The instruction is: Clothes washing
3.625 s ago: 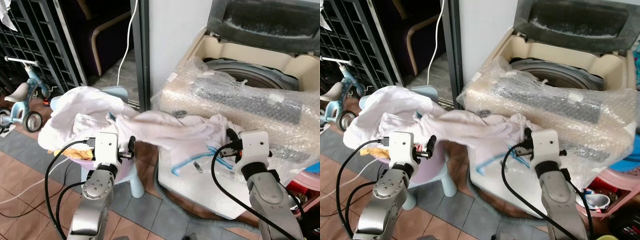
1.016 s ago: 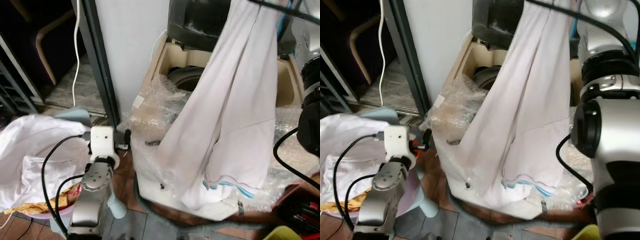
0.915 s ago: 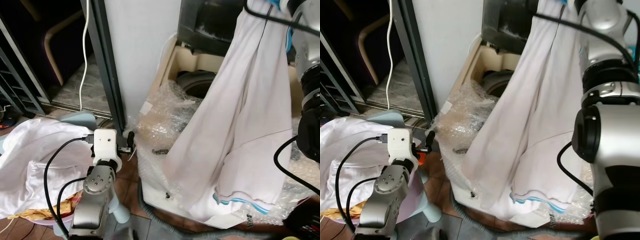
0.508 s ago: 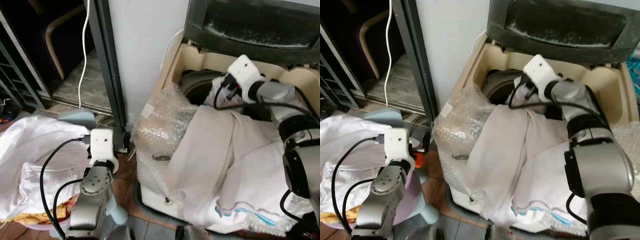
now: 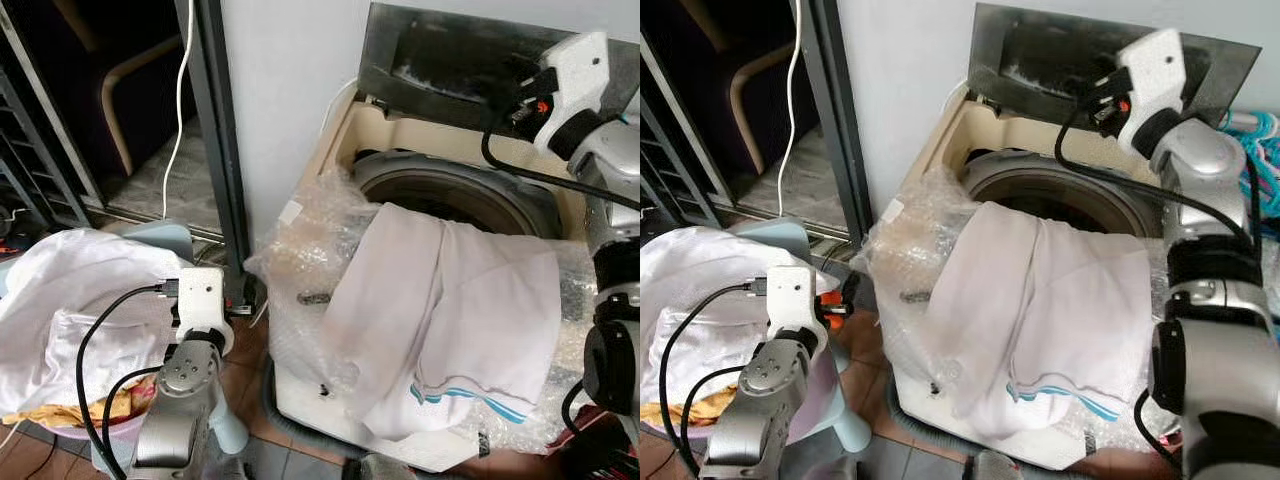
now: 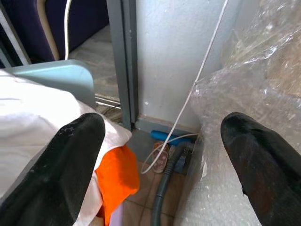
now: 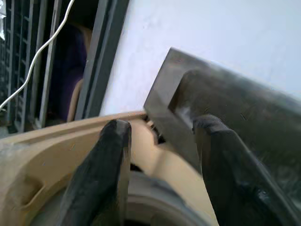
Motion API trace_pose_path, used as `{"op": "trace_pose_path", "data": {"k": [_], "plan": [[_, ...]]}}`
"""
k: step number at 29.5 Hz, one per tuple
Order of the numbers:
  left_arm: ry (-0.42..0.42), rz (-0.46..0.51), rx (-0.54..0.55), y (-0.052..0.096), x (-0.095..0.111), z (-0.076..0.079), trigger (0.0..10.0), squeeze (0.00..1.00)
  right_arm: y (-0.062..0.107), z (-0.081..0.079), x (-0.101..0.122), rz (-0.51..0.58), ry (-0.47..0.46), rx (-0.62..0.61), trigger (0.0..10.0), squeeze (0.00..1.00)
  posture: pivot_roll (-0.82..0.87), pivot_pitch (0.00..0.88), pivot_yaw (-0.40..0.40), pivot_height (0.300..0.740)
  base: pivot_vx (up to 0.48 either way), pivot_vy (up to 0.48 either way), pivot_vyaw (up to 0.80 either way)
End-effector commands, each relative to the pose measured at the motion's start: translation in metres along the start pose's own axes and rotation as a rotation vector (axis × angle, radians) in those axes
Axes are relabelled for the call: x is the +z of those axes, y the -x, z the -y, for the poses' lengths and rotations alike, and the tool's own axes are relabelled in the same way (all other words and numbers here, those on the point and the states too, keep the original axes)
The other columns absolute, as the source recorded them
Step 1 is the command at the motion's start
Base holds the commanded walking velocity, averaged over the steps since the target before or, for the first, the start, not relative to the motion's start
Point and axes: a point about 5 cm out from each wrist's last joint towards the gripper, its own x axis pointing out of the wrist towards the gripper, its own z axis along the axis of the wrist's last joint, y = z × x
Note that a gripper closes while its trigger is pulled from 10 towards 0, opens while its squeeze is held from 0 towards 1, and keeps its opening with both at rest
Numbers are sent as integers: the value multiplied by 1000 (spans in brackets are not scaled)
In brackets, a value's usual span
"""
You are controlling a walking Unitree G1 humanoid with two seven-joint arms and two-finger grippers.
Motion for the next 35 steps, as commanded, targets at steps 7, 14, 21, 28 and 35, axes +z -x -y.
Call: {"op": "trace_pose_path", "data": {"k": [7,14,21,28,35], "plan": [[-6,3,-23,-2,4,3,10000,0,38,-73,-15,-113,-49,437,10000,306,-44,0,-15,740,0,0,0],[0,14,-20,-3,6,2,10000,0,49,-114,-32,-151,11,469,10000,0,-42,0,-18,740,0,0,0],[-2,14,-9,-2,6,1,10000,0,62,-138,-75,-364,169,515,10000,0,-27,0,-22,740,0,0,0],[-4,6,-10,-2,6,-1,10000,0,61,-136,-99,-450,177,362,0,0,-20,0,-17,740,0,0,0],[-5,-1,-13,-3,5,0,10000,0,58,-136,-102,-445,202,337,0,0,-22,0,-17,740,0,0,0]]}}
